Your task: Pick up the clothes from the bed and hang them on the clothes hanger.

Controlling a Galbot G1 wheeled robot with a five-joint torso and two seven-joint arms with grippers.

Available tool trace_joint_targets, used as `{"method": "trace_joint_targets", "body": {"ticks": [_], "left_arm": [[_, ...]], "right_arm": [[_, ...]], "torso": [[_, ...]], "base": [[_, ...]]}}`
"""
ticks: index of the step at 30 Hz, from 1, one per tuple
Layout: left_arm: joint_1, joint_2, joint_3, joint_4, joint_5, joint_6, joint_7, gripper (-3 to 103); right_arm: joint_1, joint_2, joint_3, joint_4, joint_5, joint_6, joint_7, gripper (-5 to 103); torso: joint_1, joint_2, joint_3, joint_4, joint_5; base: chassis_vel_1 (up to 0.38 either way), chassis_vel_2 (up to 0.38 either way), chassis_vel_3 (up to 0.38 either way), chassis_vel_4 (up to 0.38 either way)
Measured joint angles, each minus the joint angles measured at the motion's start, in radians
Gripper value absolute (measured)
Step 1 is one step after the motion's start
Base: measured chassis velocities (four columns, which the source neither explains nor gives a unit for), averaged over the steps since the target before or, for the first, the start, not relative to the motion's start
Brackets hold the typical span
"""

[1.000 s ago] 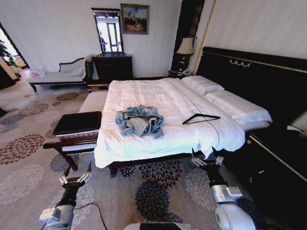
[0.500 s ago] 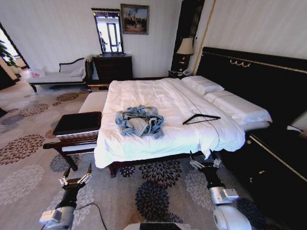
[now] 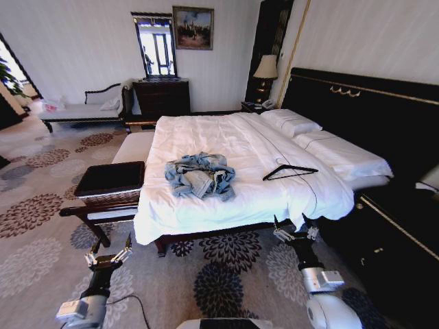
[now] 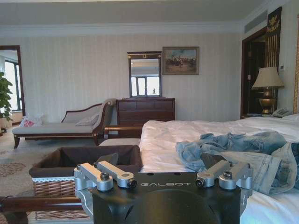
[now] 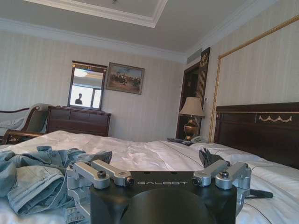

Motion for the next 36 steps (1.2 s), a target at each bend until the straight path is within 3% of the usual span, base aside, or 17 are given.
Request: {"method": "trace_joint_targets", "body": {"ticks": [36], "left_arm": [[0.005,-0.009,-0.005,0.012,-0.004,0.0,-0.001,99]], "right_arm": [[0.0,-0.007,-0.001,-0.01,-0.001,0.011,-0.009,100]], "torso": [[0.0,0.0,0.0,0.0,0.0]], "base": [[-0.164,0.111,0.166,-0.12]]}}
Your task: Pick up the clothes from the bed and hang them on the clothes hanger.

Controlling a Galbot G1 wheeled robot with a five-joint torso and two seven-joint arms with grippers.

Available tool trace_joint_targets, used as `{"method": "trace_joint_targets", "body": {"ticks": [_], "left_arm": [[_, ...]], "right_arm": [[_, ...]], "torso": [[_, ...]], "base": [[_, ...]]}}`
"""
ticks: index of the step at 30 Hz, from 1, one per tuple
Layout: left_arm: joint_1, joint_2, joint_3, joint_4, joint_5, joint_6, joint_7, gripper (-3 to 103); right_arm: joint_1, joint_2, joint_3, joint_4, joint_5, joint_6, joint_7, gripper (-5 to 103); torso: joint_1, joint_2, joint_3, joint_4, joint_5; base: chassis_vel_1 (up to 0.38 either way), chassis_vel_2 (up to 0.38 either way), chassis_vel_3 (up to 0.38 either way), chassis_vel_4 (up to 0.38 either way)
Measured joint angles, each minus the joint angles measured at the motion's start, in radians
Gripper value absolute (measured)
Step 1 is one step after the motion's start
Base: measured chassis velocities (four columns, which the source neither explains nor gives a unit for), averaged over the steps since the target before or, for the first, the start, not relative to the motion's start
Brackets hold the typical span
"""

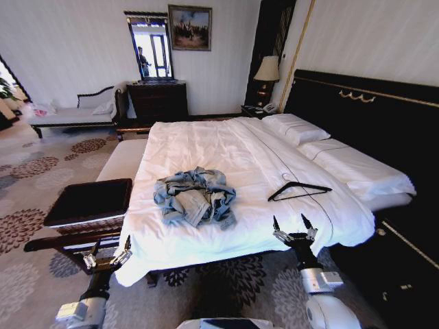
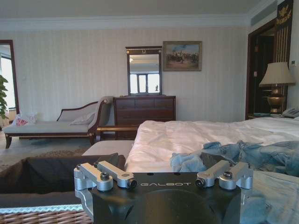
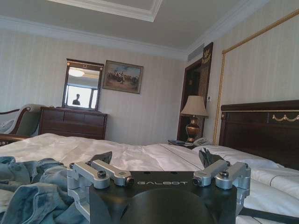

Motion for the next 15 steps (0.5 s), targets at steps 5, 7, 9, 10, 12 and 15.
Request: {"method": "trace_joint_targets", "body": {"ticks": [5,7,9,10,12,15], "left_arm": [[0.0,0.0,0.0,0.0,0.0,0.0,0.0,99],[0.0,0.0,0.0,0.001,-0.001,0.0,0.0,99],[0.001,0.0,-0.001,0.001,-0.002,0.0,0.0,99],[0.001,0.0,-0.001,0.001,-0.002,0.0,0.0,99],[0.001,-0.001,-0.001,0.001,-0.002,0.0,0.0,99],[0.002,-0.004,0.001,0.001,0.001,0.0,0.0,99]], "right_arm": [[0.001,0.0,0.0,-0.001,0.0,0.0,0.004,100],[0.001,-0.001,0.0,-0.001,0.0,0.0,0.006,100],[0.004,-0.001,-0.001,-0.002,-0.001,0.0,0.011,100],[0.004,-0.001,-0.001,-0.002,-0.001,0.0,0.011,100],[0.004,-0.002,-0.001,-0.002,-0.001,0.0,0.012,100],[0.003,-0.002,-0.003,-0.005,-0.003,0.0,0.012,100]], "torso": [[0.0,0.0,0.0,0.0,0.0001],[0.0,0.0,0.0,-0.0002,0.0],[0.0,0.0,0.0,0.0002,-0.0002],[0.0,0.0,0.0,0.0002,-0.0002],[0.0,0.0,0.0,0.0002,0.0],[0.0,0.0,0.0,-0.0001,-0.0001]], "base": [[-0.172,0.157,0.173,-0.152],[-0.177,0.157,0.182,-0.188],[-0.15,0.168,0.147,-0.151],[-0.146,0.172,0.152,-0.145],[-0.142,0.164,0.152,-0.139],[-0.149,0.124,0.149,-0.148]]}}
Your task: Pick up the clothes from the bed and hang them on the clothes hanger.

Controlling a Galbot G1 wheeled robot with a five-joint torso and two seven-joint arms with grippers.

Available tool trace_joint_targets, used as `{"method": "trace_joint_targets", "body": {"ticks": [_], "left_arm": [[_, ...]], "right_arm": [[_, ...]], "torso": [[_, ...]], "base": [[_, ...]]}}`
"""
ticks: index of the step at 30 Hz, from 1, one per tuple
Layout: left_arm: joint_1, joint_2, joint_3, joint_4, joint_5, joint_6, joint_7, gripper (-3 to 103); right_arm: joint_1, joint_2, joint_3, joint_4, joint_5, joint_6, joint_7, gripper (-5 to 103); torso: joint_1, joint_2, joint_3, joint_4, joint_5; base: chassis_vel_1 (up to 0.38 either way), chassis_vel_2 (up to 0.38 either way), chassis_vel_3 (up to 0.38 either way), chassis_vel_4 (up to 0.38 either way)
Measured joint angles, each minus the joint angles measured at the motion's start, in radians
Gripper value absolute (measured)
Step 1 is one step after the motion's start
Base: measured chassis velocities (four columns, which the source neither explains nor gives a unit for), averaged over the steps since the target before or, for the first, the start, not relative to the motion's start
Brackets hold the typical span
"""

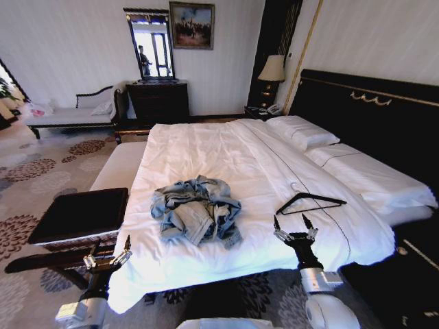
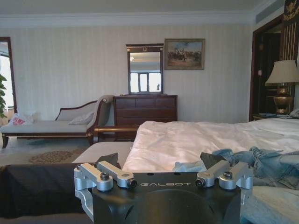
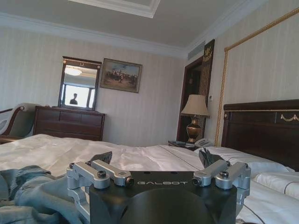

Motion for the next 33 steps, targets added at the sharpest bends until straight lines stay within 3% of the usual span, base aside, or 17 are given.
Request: {"method": "trace_joint_targets", "body": {"ticks": [15,25,28,30,32,33], "left_arm": [[0.002,-0.002,0.0,0.004,-0.004,-0.002,0.0,99],[-0.003,0.006,-0.003,0.015,-0.019,0.002,-0.001,99],[-0.007,0.009,-0.007,0.027,-0.029,0.008,-0.003,99],[-0.011,0.017,-0.014,0.033,-0.067,0.023,-0.004,99],[-0.011,0.019,-0.017,0.033,-0.073,0.026,-0.005,99],[-0.011,0.021,-0.02,0.033,-0.076,0.028,-0.005,99]], "right_arm": [[0.0,0.001,-0.006,0.0,-0.016,-0.005,0.013,100],[0.015,0.024,-0.022,-0.003,-0.026,-0.023,0.044,100],[0.03,0.066,-0.045,0.009,0.05,-0.074,0.058,100],[0.067,0.169,-0.064,0.025,0.154,-0.167,0.056,100],[0.087,0.207,-0.07,0.027,0.199,-0.203,0.056,100],[0.12,0.264,-0.08,0.03,0.276,-0.255,0.056,100]], "torso": [[0.0,0.0,0.0,0.0,0.0006],[0.0,0.0,0.0,0.0,-0.0002],[0.0,0.0,0.0,-0.0001,0.0003],[0.0,0.0,0.0,-0.0002,0.0002],[0.0,0.0,0.0,-0.0001,0.0004],[0.0,0.0,0.0,-0.0001,0.0007]], "base": [[-0.15,0.023,0.147,-0.029],[-0.029,0.003,0.02,-0.001],[0.0,0.0,0.0,0.0],[0.0,0.0,0.0,0.0],[0.0,0.0,0.0,0.0],[0.0,0.0,0.0,0.0]]}}
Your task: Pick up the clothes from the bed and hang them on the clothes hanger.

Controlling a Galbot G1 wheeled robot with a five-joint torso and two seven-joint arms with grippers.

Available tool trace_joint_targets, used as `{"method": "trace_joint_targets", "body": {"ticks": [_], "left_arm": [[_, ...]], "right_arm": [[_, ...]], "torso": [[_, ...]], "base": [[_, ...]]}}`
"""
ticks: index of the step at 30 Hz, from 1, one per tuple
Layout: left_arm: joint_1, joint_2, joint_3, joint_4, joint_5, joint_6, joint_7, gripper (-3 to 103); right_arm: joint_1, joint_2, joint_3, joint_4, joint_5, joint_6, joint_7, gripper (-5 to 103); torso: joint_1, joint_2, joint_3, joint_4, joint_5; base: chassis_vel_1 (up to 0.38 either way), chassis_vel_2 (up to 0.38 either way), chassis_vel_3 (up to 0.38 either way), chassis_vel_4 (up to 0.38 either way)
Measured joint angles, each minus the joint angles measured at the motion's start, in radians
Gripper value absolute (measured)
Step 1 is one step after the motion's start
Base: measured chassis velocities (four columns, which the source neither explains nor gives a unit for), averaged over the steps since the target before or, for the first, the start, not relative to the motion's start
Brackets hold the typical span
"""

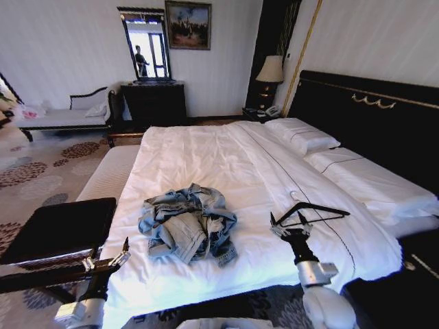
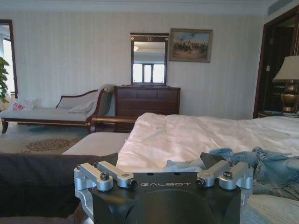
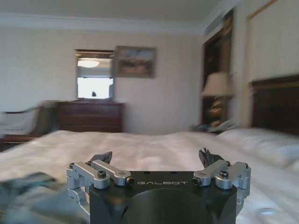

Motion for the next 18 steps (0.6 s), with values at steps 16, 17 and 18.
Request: {"method": "trace_joint_targets", "body": {"ticks": [16,17,18], "left_arm": [[-0.01,-0.02,-0.003,0.008,-0.007,0.005,0.0,99],[-0.011,-0.022,0.0,0.011,-0.007,0.006,0.0,99],[-0.012,-0.023,0.002,0.013,-0.005,0.006,0.0,99]], "right_arm": [[0.938,0.436,-0.445,-0.353,0.714,-0.596,-0.007,100],[0.972,0.412,-0.445,-0.38,0.72,-0.641,-0.018,100],[0.99,0.396,-0.445,-0.395,0.707,-0.662,-0.034,100]], "torso": [[0.001,0.0,0.0,-0.0004,0.0],[0.001,0.0,0.0,-0.0004,0.0],[0.0,0.0,0.0,0.0,-0.0004]], "base": [[0.0,0.0,0.0,0.0],[0.0,0.0,0.0,0.0],[0.0,0.0,0.0,0.0]]}}
